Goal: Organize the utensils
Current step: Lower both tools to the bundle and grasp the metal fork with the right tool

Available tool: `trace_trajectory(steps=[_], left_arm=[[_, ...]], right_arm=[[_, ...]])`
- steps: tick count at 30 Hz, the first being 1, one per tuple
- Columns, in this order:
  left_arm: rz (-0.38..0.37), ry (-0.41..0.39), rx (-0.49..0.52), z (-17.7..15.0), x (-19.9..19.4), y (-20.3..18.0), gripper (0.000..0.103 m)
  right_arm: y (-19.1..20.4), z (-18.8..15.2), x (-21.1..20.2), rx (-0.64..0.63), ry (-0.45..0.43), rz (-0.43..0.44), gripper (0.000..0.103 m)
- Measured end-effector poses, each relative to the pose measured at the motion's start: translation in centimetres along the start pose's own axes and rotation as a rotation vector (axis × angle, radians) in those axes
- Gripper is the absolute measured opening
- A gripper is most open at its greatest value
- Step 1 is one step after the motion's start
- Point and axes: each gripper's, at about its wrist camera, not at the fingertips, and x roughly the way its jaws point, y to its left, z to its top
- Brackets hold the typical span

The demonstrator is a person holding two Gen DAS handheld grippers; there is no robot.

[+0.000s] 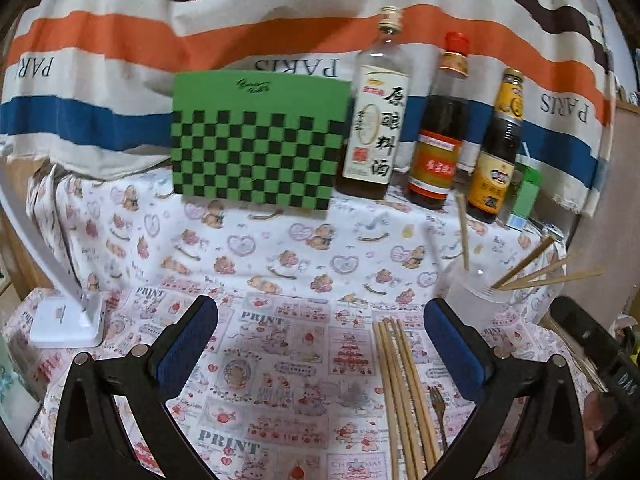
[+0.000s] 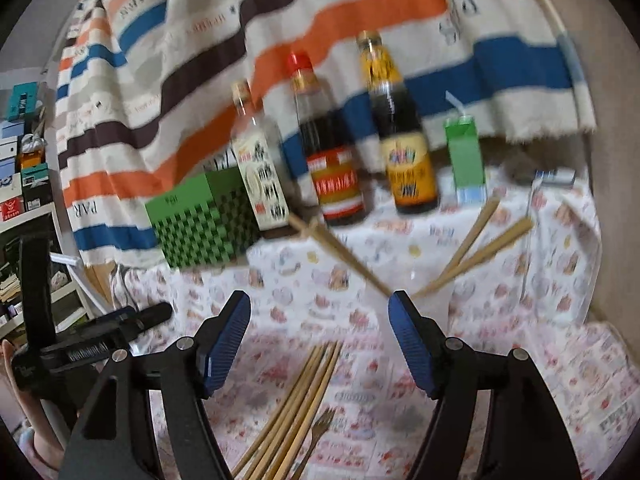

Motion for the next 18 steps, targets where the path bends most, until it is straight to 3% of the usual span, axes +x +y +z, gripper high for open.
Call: trace_trajectory(steps=[6, 9, 11, 13, 18], left_arm=[[0.051, 0.010, 0.041, -0.7, 1.2, -0.2, 0.102], [0.128, -0.026, 0.010, -1.2, 1.2, 0.0, 0.102], [0.103, -0.014, -0.004, -1.2, 1.2, 0.3, 0.102], [0.099, -0.013, -0.021, -0.9, 1.1, 0.7, 0.102], [0.114, -0.018, -0.057, -0.7, 1.1, 1.4, 0.102]], right_arm=[[-0.3, -1.5, 3.3, -0.018, 0.134, -0.039, 0.073], [-1.3, -2.4, 5.4, 0.043, 0.266, 0.015, 0.073], [-2.5, -3.1, 6.7, 0.143, 0.357, 0.062, 0.062], [-2.8, -3.7, 7.6, 0.168, 0.415, 0.076, 0.043], [-1.9, -5.7, 9.6, 0.129, 0.526, 0.069, 0.029]])
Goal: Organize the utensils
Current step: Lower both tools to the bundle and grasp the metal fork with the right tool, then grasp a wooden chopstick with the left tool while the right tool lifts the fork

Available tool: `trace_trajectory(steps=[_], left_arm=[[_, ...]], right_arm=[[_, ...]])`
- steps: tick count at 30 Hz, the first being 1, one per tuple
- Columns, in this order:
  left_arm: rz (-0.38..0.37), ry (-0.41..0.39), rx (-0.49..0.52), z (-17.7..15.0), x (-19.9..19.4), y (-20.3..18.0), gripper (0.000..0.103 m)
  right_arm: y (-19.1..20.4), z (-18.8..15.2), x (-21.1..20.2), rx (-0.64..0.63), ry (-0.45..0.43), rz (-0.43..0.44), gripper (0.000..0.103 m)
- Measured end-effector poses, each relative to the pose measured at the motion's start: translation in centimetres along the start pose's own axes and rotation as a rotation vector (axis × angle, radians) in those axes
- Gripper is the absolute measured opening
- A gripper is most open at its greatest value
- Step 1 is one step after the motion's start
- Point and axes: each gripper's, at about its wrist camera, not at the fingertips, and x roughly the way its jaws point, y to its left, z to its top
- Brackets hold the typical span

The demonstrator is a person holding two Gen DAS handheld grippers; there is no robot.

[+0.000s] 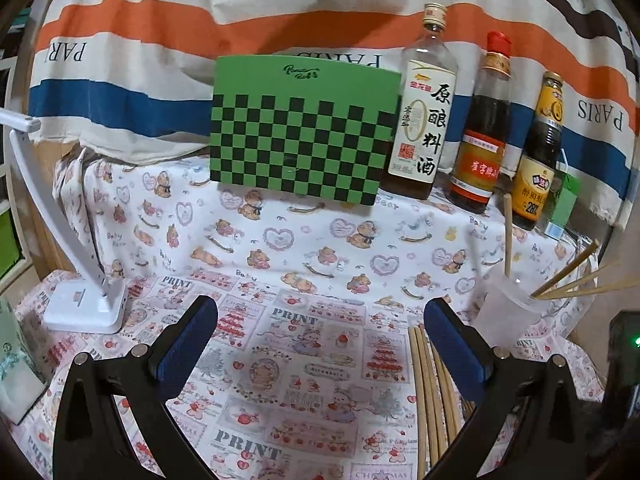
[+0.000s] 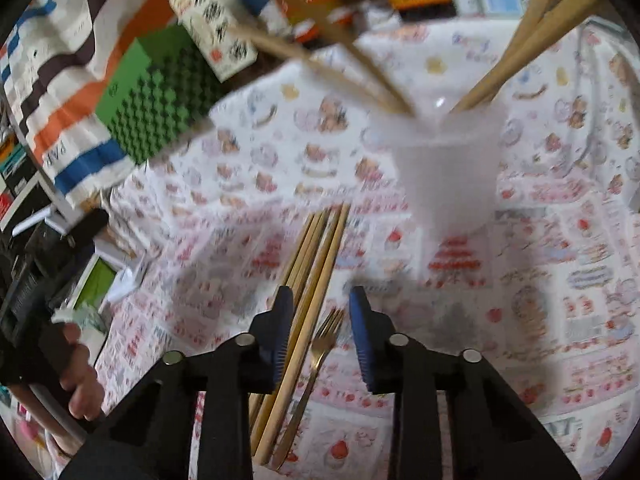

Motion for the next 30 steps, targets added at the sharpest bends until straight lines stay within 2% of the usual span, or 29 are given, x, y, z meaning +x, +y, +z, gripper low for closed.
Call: trace_trajectory(steps=[3, 5, 8, 14, 19, 21, 23, 26, 30], left_arm=[[0.011, -0.002, 0.003, 0.0, 0.0, 0.0, 0.102], [0.002, 0.002, -0.003, 0.0, 0.0, 0.1, 0.102], [-0.015, 0.003, -0.016, 0.0, -0.2, 0.2, 0.102], [-0.027, 0.008, -0.036, 0.2, -0.3, 0.4, 0.102], [-0.037, 0.019, -0.057, 0.2, -0.4, 0.8, 0.102], [-0.036, 0.018, -0.059, 0.2, -0.4, 0.8, 0.102], [-0.032, 0.015, -0.064, 0.3, -0.5, 0.9, 0.102], [-0.030, 0.022, -0.063, 0.2, -0.3, 0.9, 0.102], [-0.023, 0.038, -0.043, -0.1, 0.2, 0.6, 0.102]], right_arm=[[0.0, -0.5, 1.1, 0.011, 0.041, 0.004, 0.022], [-0.1, -0.7, 1.9, 0.015, 0.073, -0.024, 0.017], [-0.5, -1.0, 2.6, 0.047, 0.104, -0.027, 0.016], [0.6, -1.2, 3.1, -0.006, 0.090, -0.068, 0.015], [1.1, -1.3, 3.1, -0.034, 0.084, -0.078, 0.003], [1.2, -1.3, 2.6, -0.062, 0.075, -0.118, 0.003], [1.0, -1.1, 2.6, -0.074, 0.116, -0.166, 0.003], [0.4, -0.5, 2.0, -0.057, 0.145, -0.130, 0.003], [0.5, -0.1, 1.8, -0.079, 0.097, -0.159, 0.003]])
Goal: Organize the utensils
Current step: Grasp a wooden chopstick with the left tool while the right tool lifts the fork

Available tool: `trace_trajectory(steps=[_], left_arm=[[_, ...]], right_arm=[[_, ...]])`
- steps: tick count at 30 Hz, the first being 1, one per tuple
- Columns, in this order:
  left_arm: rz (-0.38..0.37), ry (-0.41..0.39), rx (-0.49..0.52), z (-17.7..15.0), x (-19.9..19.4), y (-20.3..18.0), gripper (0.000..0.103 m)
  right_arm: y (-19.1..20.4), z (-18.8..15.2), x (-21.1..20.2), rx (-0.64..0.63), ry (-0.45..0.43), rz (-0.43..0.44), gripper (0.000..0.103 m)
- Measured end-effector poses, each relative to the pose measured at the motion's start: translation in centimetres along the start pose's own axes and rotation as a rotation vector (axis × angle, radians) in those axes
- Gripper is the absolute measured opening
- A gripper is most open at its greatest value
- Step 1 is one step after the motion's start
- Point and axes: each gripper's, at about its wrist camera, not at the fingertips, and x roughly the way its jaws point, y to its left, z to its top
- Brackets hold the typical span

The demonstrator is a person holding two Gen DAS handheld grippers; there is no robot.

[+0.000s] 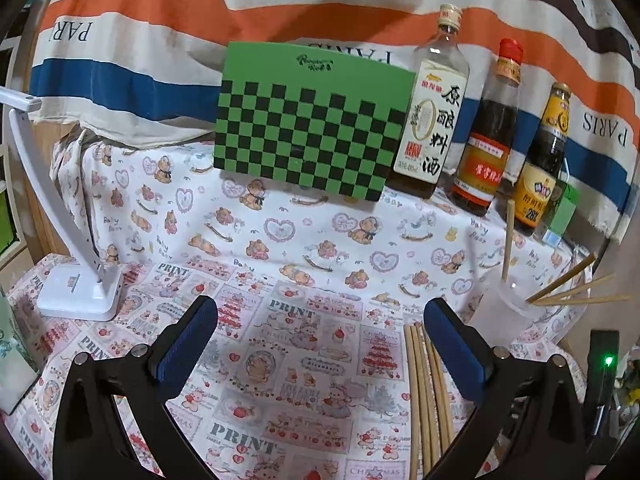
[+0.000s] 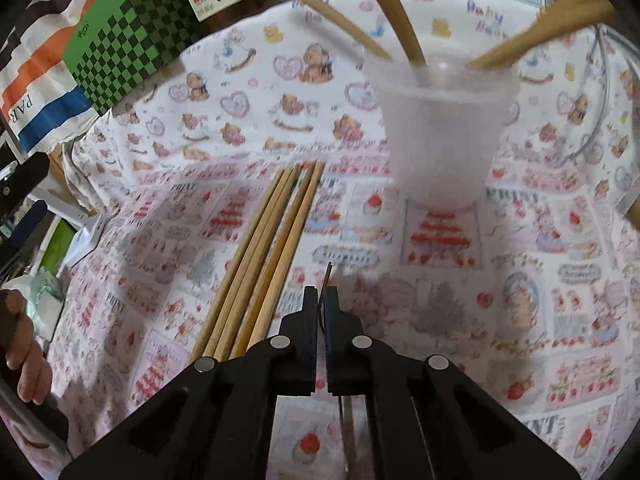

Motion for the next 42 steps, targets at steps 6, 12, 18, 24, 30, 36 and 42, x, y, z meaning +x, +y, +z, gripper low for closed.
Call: trace_trajectory(steps=[6, 12, 18, 24, 30, 36, 42], left_arm=[[0.023, 0.046, 0.042, -0.7, 1.6, -0.6, 0.102], [0.017, 0.052, 0.074, -1.0, 2.0, -1.3, 0.102], [-0.021, 0.071, 0.061, -0.9, 2.2, -1.1, 0.102], [-0.115, 0.216, 0.078, -1.6, 4.7, -1.8, 0.070], [-0.222, 0.407, 0.140, -1.8, 8.0, -5.2, 0.028], [-0.174, 0.505, 0.239, -1.7, 12.1, -10.0, 0.009], [-0.156, 0.536, 0.220, -1.2, 15.2, -11.1, 0.006]], right_arm=[[0.4, 0.5, 1.2, -0.016, 0.010, -0.018, 0.008], [0.8, 0.6, 1.9, -0.024, 0.004, -0.043, 0.010], [0.5, 0.6, 1.4, -0.022, -0.046, -0.049, 0.003], [0.5, 0.5, -4.5, -0.042, -0.293, 0.043, 0.002], [0.3, 0.0, -10.5, -0.042, -0.551, 0.084, 0.002], [-0.9, 0.1, -12.4, -0.013, -0.592, 0.107, 0.002], [-2.2, 0.1, -13.2, 0.029, -0.616, 0.106, 0.002]])
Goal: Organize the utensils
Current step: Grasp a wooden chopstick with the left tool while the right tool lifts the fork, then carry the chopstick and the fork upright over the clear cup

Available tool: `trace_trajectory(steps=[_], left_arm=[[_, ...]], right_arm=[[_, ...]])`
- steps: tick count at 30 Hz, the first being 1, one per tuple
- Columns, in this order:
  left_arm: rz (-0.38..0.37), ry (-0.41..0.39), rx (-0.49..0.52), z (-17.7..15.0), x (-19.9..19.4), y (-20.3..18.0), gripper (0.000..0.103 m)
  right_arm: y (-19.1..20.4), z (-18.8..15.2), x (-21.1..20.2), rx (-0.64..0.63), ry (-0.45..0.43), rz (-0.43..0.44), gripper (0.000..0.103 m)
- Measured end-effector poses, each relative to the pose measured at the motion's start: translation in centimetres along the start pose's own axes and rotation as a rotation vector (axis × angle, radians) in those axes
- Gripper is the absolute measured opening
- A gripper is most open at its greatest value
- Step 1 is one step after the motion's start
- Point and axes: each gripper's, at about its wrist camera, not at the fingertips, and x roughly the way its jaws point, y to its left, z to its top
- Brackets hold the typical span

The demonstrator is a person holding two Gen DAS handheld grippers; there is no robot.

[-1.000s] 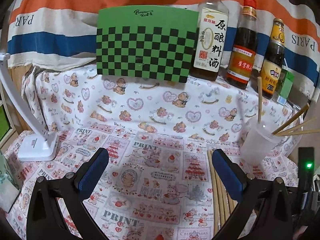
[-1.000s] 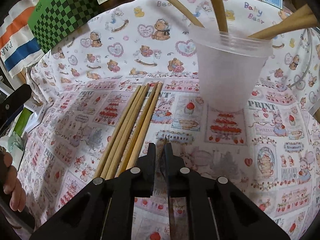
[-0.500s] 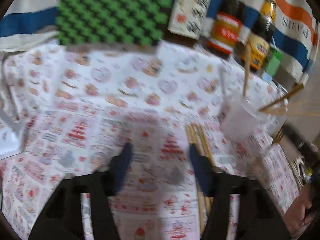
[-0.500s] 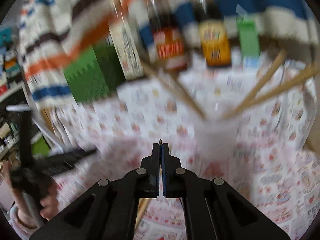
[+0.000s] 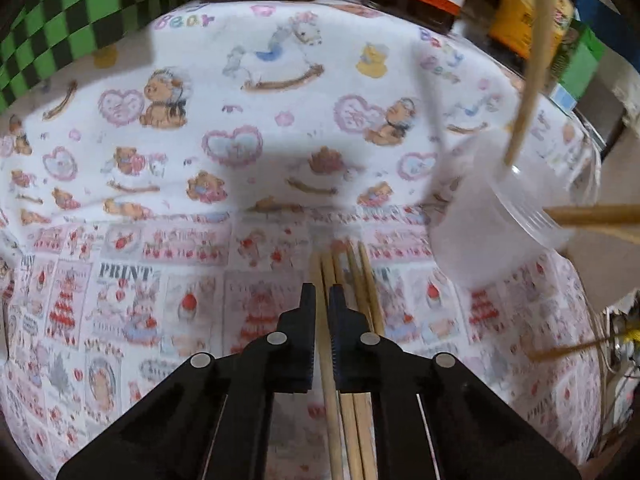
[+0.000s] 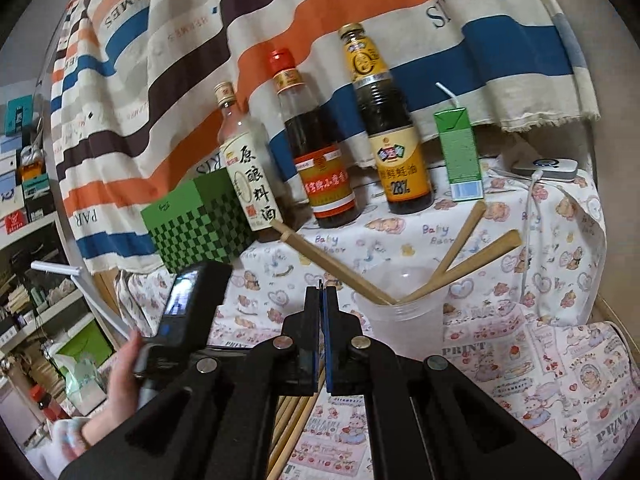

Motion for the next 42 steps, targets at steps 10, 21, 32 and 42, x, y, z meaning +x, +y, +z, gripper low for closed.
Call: trace_trajectory(steps=[10, 21, 32, 42], left_arm=[[0.020, 0.003, 0.040, 0.2, 2.7, -0.2, 0.005], [-0.001, -0.002, 0.031, 0.7, 3.2, 1.4, 0.006], [0.083, 0.002, 0.045, -0.5, 3.1, 1.3, 0.018], [0.097, 0.033, 0.077, 0.1, 3.5, 0.1, 0.008]], right_arm=[[-0.9, 0.2, 0.3, 0.024, -0.002, -0.020, 0.002], [-1.4, 0.2, 0.7, 0.031, 0.007, -0.047, 0.002], [-1.6, 0.3, 0.5, 0.030, 0.006, -0.050, 0.002], [-1.8, 0.3, 0.5, 0.033, 0.001, -0.056, 0.002]])
